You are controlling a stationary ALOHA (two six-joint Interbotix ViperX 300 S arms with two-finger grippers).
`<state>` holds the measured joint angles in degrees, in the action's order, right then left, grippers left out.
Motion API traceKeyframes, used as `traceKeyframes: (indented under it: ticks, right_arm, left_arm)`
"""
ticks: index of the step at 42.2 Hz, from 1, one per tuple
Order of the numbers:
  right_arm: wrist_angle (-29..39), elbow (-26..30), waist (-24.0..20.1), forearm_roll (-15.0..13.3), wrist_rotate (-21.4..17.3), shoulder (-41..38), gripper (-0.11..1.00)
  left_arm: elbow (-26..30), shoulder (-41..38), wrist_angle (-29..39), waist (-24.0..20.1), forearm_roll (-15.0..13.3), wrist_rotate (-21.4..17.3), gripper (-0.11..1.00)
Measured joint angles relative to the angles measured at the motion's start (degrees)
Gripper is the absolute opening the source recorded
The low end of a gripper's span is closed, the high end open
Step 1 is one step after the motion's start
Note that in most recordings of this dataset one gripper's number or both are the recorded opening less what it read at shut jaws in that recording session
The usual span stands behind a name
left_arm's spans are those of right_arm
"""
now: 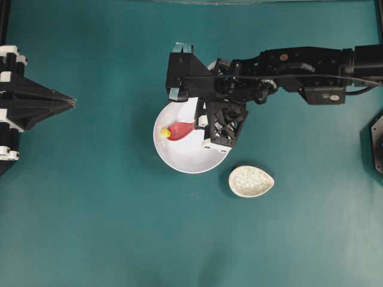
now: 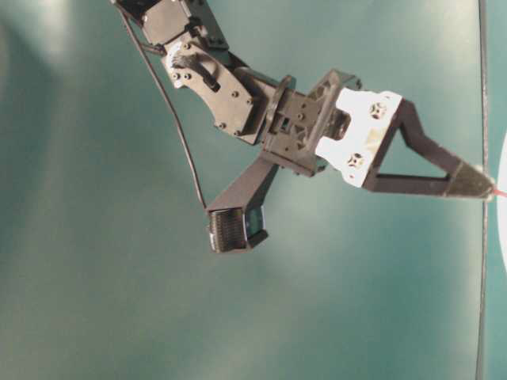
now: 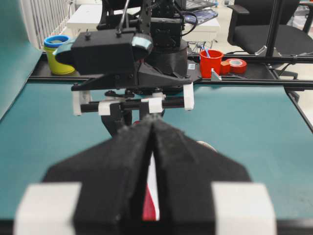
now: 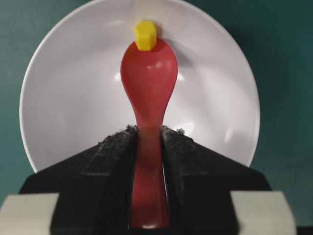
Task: Scoop the yellow hexagonal prism block from the bowl with a spoon using the right arm.
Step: 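Lower the spoon into the bowl and scoop under the yellow block, then lift the spoon holding the yellow block up out of the bowl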
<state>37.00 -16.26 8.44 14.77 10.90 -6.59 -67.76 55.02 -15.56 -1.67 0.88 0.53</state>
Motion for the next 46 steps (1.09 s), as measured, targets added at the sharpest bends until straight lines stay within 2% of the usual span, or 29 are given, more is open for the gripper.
traceKeyframes:
  ticks: [6,27,39,46]
  right_arm:
    - [-0.09,0.62,0.0,0.0,1.14,0.0,0.21]
    - [0.18,1.93,0.0,-0.09,1.23,1.58,0.21]
    - [-0.09,-0.26,0.0,0.0,1.05,2.99,0.21]
    - [-2.72,-2.72,0.0,-0.09,1.05,5.01,0.21]
  left_arm:
    - [0.0,0.0,0.0,0.0,0.0,0.0,0.0]
    - [0.0,0.0,0.0,0.0,0.0,0.0,0.0]
    - [0.0,0.0,0.18,0.09,0.0,0.0,0.0]
    - [0.0,0.0,0.18,0.0,0.0,0.0,0.0]
